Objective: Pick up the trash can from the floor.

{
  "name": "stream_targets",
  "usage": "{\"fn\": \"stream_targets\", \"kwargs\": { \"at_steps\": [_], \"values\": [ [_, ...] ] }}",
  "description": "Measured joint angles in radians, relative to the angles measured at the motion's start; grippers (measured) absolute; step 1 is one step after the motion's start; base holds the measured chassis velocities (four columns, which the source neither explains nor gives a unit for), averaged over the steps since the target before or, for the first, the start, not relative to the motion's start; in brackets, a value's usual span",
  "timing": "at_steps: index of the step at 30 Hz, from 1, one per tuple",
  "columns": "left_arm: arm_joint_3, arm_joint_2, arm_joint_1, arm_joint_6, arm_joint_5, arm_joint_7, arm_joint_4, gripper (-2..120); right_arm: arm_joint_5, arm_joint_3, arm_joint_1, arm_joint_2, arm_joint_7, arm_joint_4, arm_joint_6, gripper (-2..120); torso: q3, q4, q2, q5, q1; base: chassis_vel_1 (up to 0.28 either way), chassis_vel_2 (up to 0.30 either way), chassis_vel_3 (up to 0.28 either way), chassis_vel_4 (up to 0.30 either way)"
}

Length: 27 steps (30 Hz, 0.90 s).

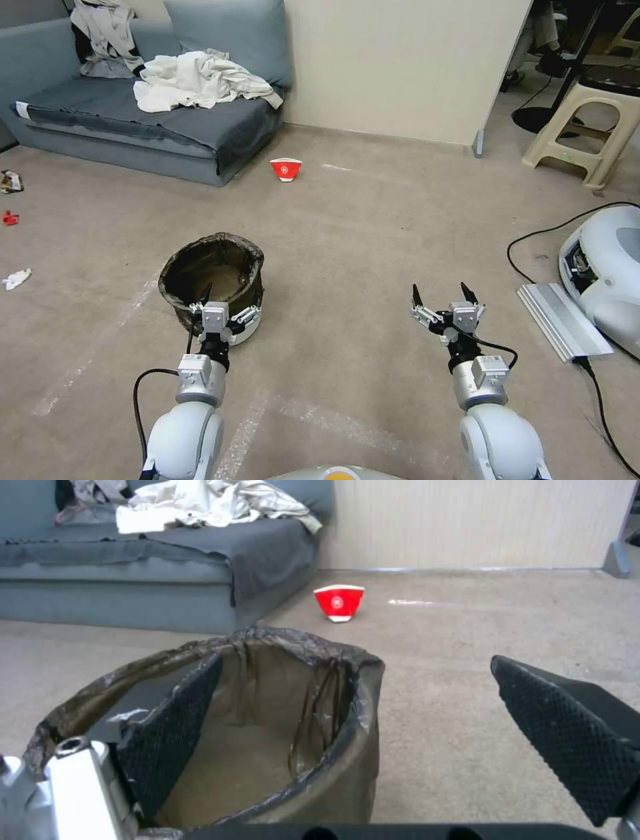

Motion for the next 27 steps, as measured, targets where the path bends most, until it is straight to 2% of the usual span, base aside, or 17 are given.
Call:
{"fn": "stream_targets", "kwargs": {
  "at_steps": [19,22,23,26,27],
  "values": [
    [-0.003,0.000,0.005,0.000,0.000,0.000,-0.003,100,0.000,-0.002,-0.016,0.005,0.004,0.021,-0.002,100,0.000,0.0003,0.000,0.0000,0.000,0.000,0.000,0.000,0.000],
    [-0.034,0.007,0.060,0.006,-0.016,-0.009,-0.079,100,-0.011,-0.024,-0.091,0.035,0.024,0.128,-0.020,100,0.000,-0.0001,0.000,0.0003,0.000,0.000,0.000,0.000,0.000],
    [-0.034,0.007,0.060,0.006,-0.016,-0.009,-0.079,100,-0.011,-0.024,-0.091,0.035,0.024,0.128,-0.020,100,0.000,-0.0001,0.000,0.0003,0.000,0.000,0.000,0.000,0.000],
    [-0.078,0.016,0.139,0.017,-0.039,-0.022,-0.184,100,-0.024,-0.048,-0.177,0.070,0.046,0.251,-0.043,100,0.000,0.0001,0.000,0.0000,0.000,0.000,0.000,0.000,0.000],
    [-0.078,0.016,0.139,0.017,-0.039,-0.022,-0.184,100,-0.024,-0.048,-0.177,0.070,0.046,0.251,-0.043,100,0.000,0.0001,0.000,0.0000,0.000,0.000,0.000,0.000,0.000]
  ]
}}
